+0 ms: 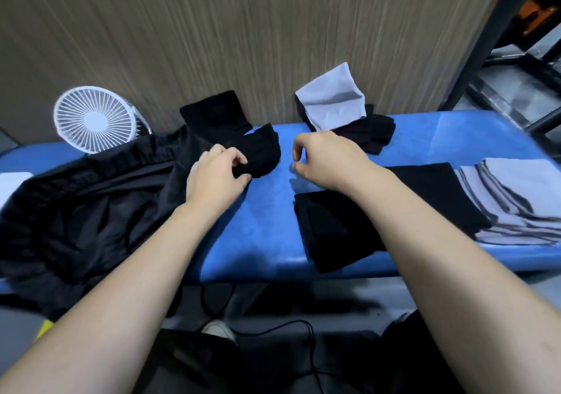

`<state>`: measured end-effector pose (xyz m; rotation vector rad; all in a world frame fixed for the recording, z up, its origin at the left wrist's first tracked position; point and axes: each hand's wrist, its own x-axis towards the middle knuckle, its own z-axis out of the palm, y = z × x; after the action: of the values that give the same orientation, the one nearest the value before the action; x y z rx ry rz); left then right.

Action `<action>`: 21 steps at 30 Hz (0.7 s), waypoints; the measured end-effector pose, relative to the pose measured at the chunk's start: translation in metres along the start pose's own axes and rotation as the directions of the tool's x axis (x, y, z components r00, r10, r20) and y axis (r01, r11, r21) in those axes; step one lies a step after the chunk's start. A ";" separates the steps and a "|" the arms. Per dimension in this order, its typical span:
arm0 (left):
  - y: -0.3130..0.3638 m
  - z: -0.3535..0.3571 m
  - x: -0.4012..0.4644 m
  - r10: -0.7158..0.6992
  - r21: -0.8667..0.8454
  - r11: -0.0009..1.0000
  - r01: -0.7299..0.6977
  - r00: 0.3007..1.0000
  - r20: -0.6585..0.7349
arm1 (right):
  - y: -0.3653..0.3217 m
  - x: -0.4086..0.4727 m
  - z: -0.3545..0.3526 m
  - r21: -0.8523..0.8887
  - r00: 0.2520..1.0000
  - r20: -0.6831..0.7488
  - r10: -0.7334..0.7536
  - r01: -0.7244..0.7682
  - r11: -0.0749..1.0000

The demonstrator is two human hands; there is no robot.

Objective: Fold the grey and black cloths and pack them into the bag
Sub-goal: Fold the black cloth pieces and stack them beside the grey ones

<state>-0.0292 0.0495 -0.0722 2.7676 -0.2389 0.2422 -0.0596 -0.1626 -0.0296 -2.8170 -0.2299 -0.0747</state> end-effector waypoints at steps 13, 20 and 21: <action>-0.004 -0.023 -0.015 -0.003 -0.349 0.937 -0.030 0.996 -0.093 | -0.037 0.011 0.026 0.034 0.998 0.048 -0.029 0.027 0.999; 0.000 -0.029 -0.021 0.109 -0.446 0.885 -0.136 0.990 -0.086 | -0.044 0.008 0.024 0.136 0.993 -0.106 0.043 -0.028 0.990; 0.000 -0.030 -0.022 0.114 -0.456 0.878 -0.145 0.989 -0.094 | -0.045 0.008 0.023 0.161 0.990 -0.122 0.068 -0.048 0.986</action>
<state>-0.0545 0.0633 -0.0492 2.2683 -0.4093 0.2683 -0.0582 -0.1124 -0.0374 -2.6469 -0.1187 -0.2130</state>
